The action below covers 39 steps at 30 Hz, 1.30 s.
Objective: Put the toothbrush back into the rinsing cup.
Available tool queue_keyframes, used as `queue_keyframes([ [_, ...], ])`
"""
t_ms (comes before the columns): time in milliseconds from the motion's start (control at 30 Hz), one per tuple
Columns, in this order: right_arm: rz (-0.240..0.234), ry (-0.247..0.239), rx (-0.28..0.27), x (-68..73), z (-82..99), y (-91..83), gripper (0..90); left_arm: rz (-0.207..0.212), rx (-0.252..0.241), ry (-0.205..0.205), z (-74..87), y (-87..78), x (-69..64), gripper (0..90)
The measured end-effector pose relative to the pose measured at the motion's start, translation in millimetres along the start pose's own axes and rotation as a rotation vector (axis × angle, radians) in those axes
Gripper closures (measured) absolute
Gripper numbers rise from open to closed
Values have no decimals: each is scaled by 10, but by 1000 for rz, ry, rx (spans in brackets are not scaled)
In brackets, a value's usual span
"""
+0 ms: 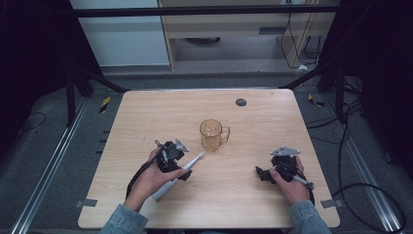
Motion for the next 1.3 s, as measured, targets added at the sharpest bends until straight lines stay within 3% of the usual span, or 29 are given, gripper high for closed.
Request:
queue_keyframes([
  [667, -2, -2, 0, -2, 1, 0, 3, 17, 41, 31, -12, 39, -52, 279],
  [1300, -4, -2, 0, -2, 0, -2, 4, 24, 126, 66, 115, 159, -20, 472],
])
Point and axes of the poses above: each handheld gripper's, and its own axes: y roughly forward along the jaws, z roughly out of its underside, x roughly to its left, the point moved 7 cm from there along y, roughly forward along the jaws, and after that the axes turned 13 degrees about -y, right-handed, at the moved point
